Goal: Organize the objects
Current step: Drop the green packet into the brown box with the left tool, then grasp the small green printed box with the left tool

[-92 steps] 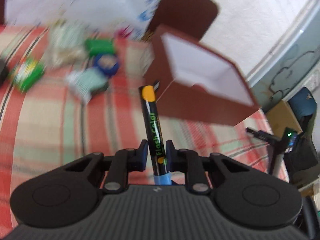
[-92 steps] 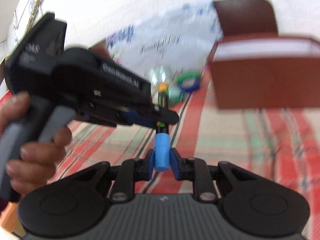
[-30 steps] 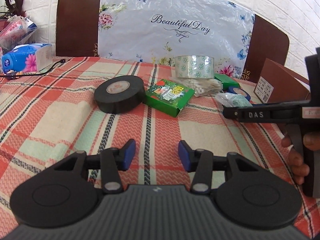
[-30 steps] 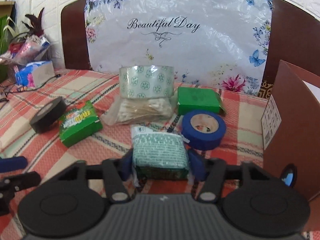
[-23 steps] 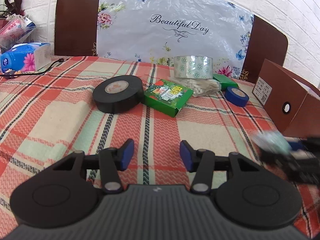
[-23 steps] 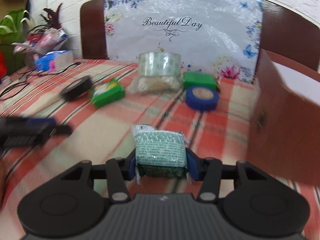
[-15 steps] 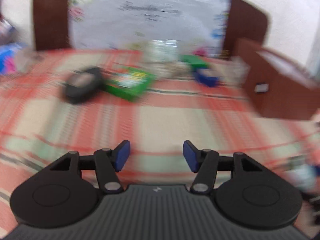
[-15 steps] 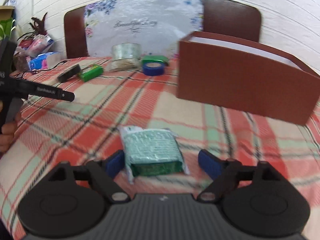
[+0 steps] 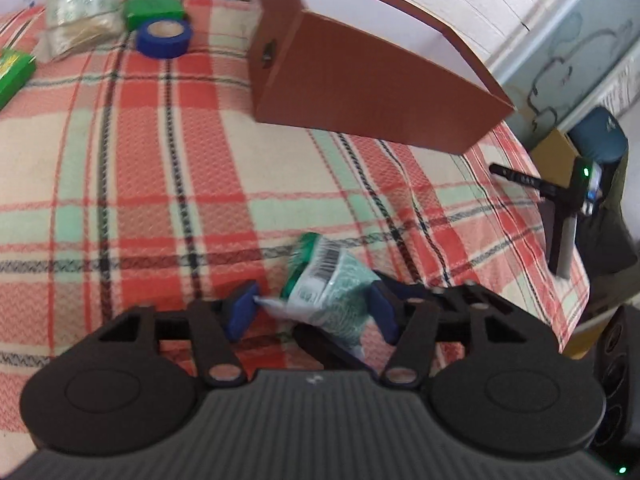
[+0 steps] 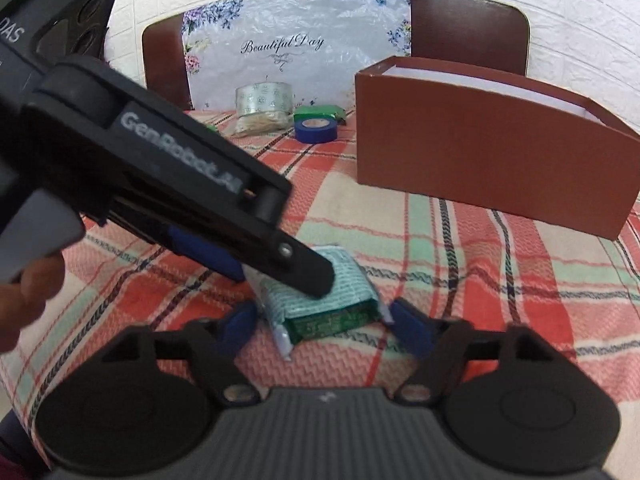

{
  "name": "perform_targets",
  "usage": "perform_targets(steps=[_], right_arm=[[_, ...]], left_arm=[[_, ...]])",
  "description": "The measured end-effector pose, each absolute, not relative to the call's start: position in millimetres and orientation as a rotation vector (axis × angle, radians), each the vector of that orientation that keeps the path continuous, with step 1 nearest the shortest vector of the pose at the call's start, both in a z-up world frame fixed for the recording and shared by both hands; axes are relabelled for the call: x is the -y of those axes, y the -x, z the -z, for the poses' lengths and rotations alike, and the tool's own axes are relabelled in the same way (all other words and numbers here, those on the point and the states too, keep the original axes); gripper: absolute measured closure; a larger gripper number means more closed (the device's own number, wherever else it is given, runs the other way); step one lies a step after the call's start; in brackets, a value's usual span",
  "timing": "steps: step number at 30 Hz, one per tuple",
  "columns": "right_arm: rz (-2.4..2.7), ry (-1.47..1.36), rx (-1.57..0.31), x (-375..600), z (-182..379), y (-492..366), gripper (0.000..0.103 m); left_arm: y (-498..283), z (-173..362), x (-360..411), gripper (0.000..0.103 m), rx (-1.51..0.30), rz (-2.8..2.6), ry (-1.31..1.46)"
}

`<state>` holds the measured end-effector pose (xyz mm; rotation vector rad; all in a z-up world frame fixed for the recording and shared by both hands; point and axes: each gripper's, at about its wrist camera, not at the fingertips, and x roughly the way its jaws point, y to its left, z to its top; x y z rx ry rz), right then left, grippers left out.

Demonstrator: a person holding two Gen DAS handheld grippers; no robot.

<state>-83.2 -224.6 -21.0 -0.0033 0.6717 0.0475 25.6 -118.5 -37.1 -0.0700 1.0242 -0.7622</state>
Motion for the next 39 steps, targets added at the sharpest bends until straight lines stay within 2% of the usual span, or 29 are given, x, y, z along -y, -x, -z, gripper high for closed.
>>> perform_targets(steps=[1,2,9,15,17,19,22,29,34,39], right_arm=[[-0.062,0.007,-0.667,224.2,20.2,84.3,0.056],[-0.054,0.015,-0.657,224.1,19.7,84.7,0.061],[0.075,0.065,-0.411,246.1,-22.6,79.1,0.063],[0.193,0.077,-0.280,302.4,-67.6,29.3,0.062],[0.212,0.056,-0.298,325.0,-70.6,3.0,0.052],[0.229,0.042,-0.340,343.7,-63.7,-24.6,0.035],[0.290,-0.010,-0.381,356.4,-49.8,-29.4,0.049],[0.340,-0.118,-0.219,339.4,-39.3,44.9,0.048],[0.308,-0.165,-0.285,322.5,-26.1,57.7,0.048],[0.208,-0.144,-0.350,293.6,-23.9,47.3,0.048]], left_arm=[[-25.3,34.9,123.0,0.061,-1.029,0.778,0.069],[-26.2,30.0,126.9,0.062,-1.022,0.773,0.062],[-51.2,-48.4,160.4,0.063,-0.829,0.880,0.071],[-92.7,-93.9,222.6,0.062,-0.703,0.937,0.052],[-110.2,-92.8,239.9,0.056,-0.698,0.918,0.055],[-123.8,-85.7,251.4,0.049,-0.671,0.823,0.025],[-129.4,-73.0,247.4,0.049,-0.663,0.700,-0.010],[-105.5,-61.7,198.4,0.049,-0.634,0.669,-0.029],[-86.5,-53.2,158.8,0.048,-0.640,0.632,-0.040],[-83.0,-23.3,84.9,0.048,-0.702,0.512,0.011]])
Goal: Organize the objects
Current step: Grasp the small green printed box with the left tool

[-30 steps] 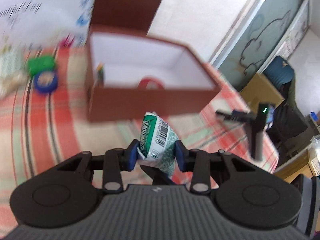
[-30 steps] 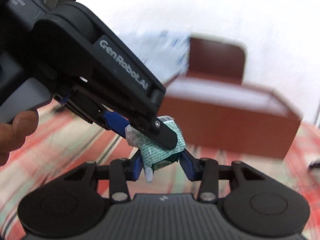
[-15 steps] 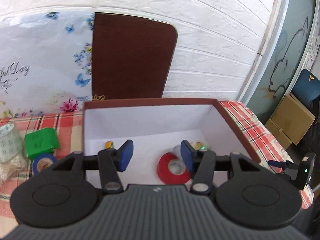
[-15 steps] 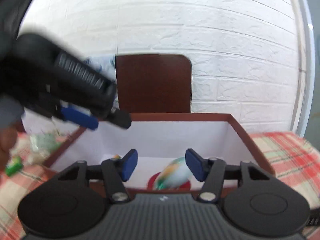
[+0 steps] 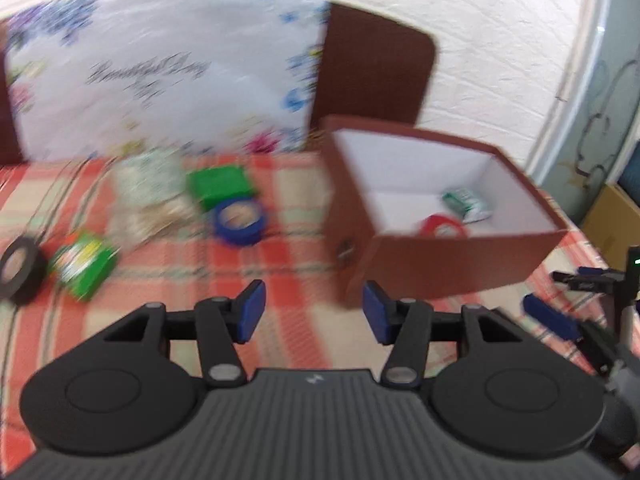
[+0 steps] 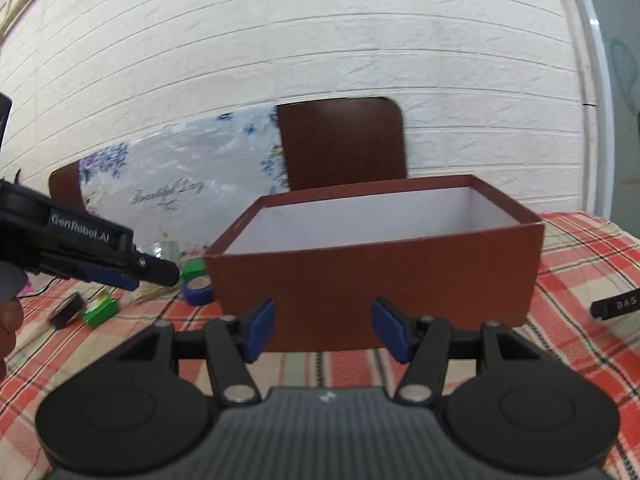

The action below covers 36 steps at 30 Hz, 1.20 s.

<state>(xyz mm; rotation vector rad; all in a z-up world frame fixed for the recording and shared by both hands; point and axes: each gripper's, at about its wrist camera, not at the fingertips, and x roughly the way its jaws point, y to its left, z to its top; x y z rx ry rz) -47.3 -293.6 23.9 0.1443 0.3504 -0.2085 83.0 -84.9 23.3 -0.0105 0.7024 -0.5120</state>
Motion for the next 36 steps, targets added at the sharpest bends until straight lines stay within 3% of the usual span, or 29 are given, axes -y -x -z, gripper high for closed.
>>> perform_targets(steps=[7,13,15,17,26,29,36], right_arm=[[-0.032,-0.055,-0.483,213.7,-12.0,24.6,0.050],[-0.194,0.008,-0.582,148.9,-8.7,-36.8,0.053],[-0.236,0.050,-0.579,125.3,-8.5,-62.3,0.048],[-0.278,0.124,-0.569,101.7,-5.6,-89.7,0.031],[-0.324,0.337,-0.616,41.7,32.7,-191.0,0.031],[-0.308,0.291,-0.628,46.0,31.3,-181.2,0.037],[-0.226,0.220,-0.662,101.6,25.3,-84.2,0.038]], left_arm=[[-98.6,29.7,-45.1,0.048,-0.742,0.147,0.061],[-104.0,57.4,-134.4,0.048,-0.596,-0.103,0.105],[-96.5,60.0,-145.8,0.042,-0.525,-0.058,0.172],[-98.4,59.1,-143.4,0.040,-0.522,-0.039,0.175],[-97.1,63.8,-149.0,0.040,-0.502,0.009,0.221],[-96.4,64.4,-149.9,0.040,-0.501,0.011,0.231],[-98.5,63.9,-149.7,0.034,-0.513,0.029,0.222]])
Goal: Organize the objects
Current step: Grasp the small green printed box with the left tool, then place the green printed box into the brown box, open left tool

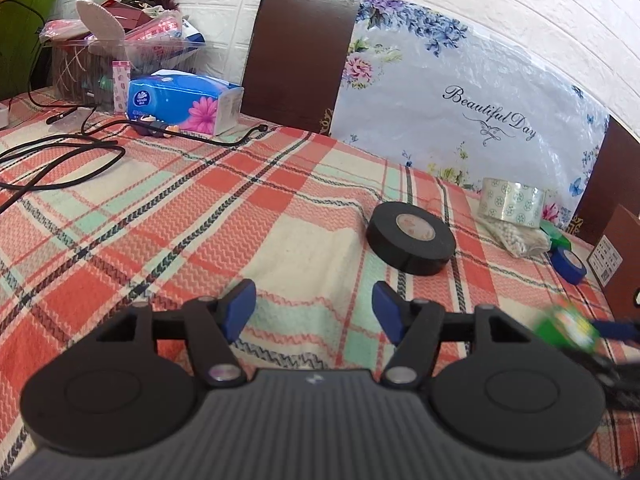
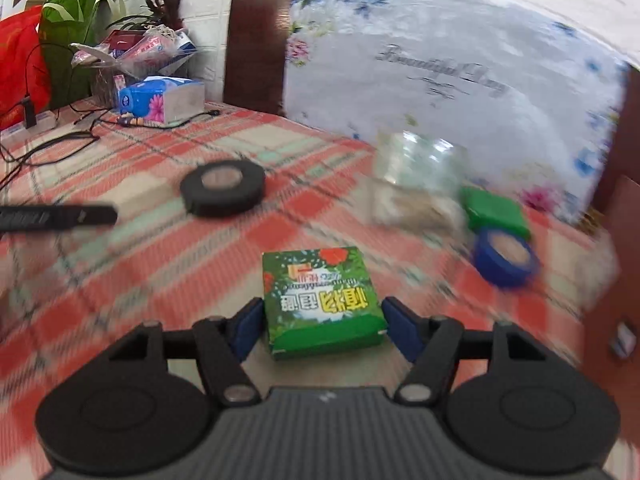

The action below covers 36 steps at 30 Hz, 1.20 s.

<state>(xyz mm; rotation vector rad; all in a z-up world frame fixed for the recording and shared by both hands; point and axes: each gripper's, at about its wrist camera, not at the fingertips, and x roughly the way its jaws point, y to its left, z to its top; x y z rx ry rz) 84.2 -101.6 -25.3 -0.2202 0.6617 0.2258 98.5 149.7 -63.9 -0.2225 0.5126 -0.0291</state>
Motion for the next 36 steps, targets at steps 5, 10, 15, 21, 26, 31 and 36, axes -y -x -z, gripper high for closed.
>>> perform_targets(steps=[5,10,15,21,26,31,36], right_arm=[[-0.051,0.145,-0.682,174.8,17.2,6.7,0.036],[0.031,0.059,-0.672,221.7,11.3,68.8,0.015],[0.004,0.041,-0.632,229.0,2.7,85.6,0.015],[-0.026,0.060,-0.623,230.5,2.0,82.9,0.015],[-0.053,0.031,-0.686,236.0,9.6,62.0,0.024],[-0.071,0.024,-0.655,236.0,6.5,58.0,0.041],[0.001,0.037,-0.424,246.8,-38.8,61.3,0.041]], left_arm=[[-97.0,54.6,-119.3,0.031,-0.582,0.057,0.099],[-66.7,17.9,-38.1,0.031,-0.668,0.378,0.228],[-46.1,9.3,48.0,0.031,-0.903,0.642,0.195],[-43.5,31.5,87.7,0.032,-1.071,0.717,0.216],[-51.2,42.4,108.4,0.045,-1.081,0.712,0.217],[-58.7,29.5,109.0,0.068,-1.087,0.740,0.245],[-69.0,-40.6,117.8,0.068,-0.895,0.835,0.256]])
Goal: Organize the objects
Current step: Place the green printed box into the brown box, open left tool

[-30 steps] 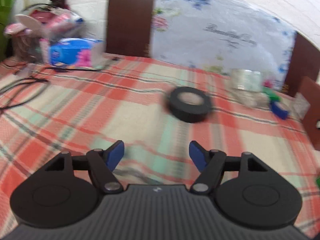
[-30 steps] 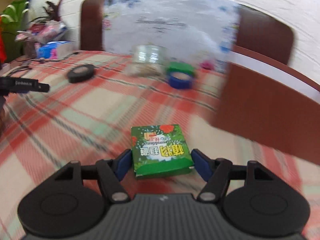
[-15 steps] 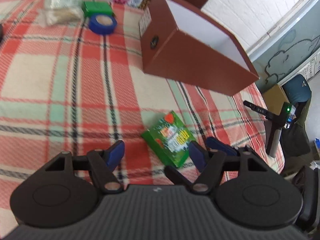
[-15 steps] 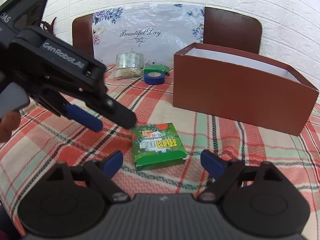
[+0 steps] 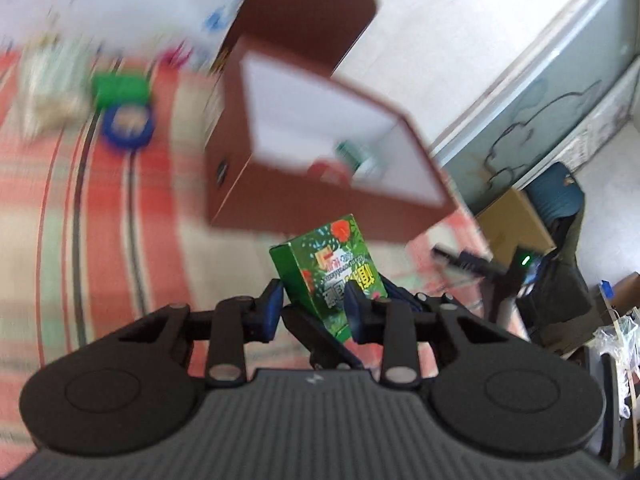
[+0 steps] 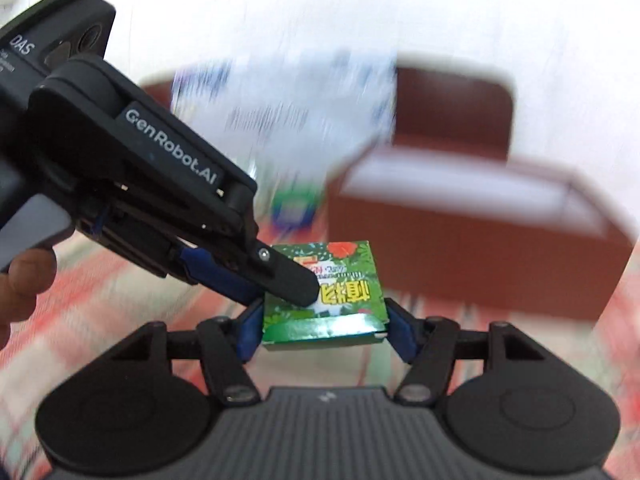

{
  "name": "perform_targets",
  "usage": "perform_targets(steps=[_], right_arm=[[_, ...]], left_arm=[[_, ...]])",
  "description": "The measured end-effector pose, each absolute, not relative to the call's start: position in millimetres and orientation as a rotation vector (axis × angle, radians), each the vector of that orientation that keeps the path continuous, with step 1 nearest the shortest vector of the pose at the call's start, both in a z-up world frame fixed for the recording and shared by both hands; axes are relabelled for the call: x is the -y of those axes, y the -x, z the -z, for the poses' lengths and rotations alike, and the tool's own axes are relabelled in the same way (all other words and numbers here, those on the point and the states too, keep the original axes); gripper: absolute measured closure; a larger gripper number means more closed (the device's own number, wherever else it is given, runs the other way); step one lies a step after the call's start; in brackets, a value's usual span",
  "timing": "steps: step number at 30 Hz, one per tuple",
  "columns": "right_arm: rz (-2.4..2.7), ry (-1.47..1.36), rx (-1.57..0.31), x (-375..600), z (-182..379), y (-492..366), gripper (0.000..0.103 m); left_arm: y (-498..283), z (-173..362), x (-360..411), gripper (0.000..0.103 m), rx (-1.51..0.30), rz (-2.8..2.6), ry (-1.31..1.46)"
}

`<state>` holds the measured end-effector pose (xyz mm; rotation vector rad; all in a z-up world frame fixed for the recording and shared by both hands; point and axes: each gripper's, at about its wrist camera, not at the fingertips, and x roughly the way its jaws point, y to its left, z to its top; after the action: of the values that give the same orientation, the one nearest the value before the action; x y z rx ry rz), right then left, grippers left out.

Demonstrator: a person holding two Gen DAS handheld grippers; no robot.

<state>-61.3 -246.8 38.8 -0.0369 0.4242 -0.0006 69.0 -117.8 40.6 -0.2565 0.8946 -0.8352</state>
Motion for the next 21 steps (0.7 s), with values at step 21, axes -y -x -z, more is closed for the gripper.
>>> perform_targets(steps=[21], right_arm=[[0.156,-0.011,-0.191,296.2,-51.2,18.8,0.035]], left_arm=[[-109.5,-63.3,111.7,0.059,-0.622,0.726,0.138]])
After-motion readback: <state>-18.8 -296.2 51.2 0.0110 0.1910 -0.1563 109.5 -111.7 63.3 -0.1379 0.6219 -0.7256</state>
